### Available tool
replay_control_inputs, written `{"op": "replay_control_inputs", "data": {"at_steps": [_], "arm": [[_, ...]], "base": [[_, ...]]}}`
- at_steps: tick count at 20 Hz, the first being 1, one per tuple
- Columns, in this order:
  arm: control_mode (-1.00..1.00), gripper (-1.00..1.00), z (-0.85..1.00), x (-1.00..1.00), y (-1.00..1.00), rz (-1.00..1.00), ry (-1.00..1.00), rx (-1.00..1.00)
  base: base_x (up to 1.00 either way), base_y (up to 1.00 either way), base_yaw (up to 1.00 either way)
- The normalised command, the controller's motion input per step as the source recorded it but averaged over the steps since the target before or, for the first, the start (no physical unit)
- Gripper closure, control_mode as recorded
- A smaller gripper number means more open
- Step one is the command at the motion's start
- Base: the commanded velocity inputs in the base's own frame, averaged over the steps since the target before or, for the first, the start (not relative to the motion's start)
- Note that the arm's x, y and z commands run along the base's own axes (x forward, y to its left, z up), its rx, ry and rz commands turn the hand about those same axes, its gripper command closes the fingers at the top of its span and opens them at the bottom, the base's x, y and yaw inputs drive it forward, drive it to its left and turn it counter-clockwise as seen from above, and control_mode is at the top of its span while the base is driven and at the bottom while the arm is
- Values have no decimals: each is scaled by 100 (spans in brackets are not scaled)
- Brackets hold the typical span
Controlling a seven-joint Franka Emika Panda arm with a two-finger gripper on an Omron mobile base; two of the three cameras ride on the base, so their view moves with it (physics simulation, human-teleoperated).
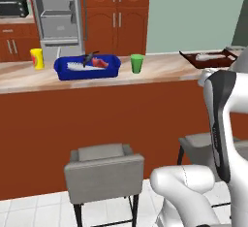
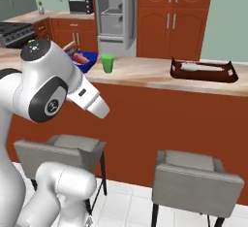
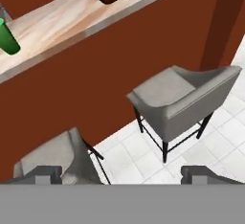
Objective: Gather the sweet potato and avocado from the fridge and place them on a tray on the dining counter. Then gather the steak and fish from the fridge and place them on the other tray.
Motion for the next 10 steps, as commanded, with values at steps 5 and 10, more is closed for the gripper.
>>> {"op": "replay_control_inputs", "data": {"at_steps": [5,10], "arm": [[100,-100,0,0,0,0,0,0],[100,-100,0,0,0,0,0,0]], "base": [[-13,-100,-2],[-11,-100,0]]}}
